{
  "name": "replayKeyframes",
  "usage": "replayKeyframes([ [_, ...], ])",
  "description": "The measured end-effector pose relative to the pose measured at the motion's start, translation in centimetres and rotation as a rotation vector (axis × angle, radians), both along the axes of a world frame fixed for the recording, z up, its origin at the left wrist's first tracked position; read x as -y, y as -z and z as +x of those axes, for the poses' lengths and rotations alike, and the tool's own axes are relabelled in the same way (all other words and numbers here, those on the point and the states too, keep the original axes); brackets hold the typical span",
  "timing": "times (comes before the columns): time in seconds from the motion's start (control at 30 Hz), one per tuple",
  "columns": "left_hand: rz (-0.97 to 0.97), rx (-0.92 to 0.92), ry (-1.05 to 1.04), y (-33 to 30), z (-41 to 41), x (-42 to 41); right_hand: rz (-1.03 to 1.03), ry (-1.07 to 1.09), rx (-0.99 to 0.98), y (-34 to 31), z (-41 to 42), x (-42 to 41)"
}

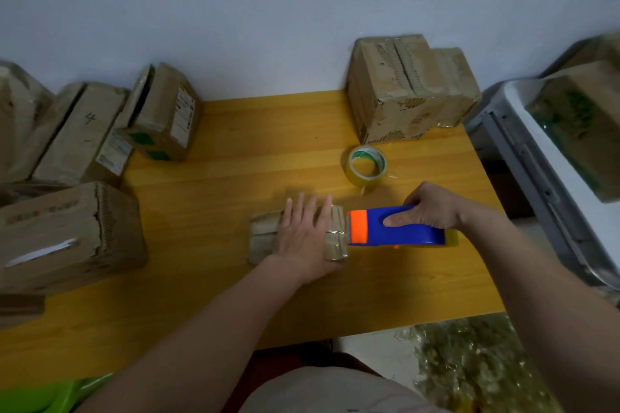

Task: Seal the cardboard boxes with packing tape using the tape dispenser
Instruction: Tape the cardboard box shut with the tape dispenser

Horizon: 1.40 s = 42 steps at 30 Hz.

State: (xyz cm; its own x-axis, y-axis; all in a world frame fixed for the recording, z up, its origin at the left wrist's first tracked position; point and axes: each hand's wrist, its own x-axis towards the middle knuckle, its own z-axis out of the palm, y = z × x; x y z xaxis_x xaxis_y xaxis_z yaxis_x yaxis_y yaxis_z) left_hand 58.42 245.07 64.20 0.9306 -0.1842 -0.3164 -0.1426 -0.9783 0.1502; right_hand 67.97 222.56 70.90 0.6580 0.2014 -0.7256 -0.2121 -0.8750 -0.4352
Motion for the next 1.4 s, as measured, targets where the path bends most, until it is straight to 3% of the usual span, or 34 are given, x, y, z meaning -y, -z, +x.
replayKeyframes([
  [0.5,0.021,-0.044,0.030,0.6,1.1,0.7,-0.009,-0.043,-0.055,-2.1,0.5,2.5],
  [0.8,-0.014,-0.092,0.038,0.3,1.0,0.6,-0.238,-0.085,-0.041,-2.6,0.8,-0.9],
  [1.03,0.018,-0.069,0.029,0.6,0.9,0.7,-0.278,-0.086,-0.039,-3.3,0.1,-0.8],
  [1.4,0.015,-0.035,0.016,0.8,0.5,0.8,-0.509,-0.198,0.134,-3.2,-1.3,-5.4],
])
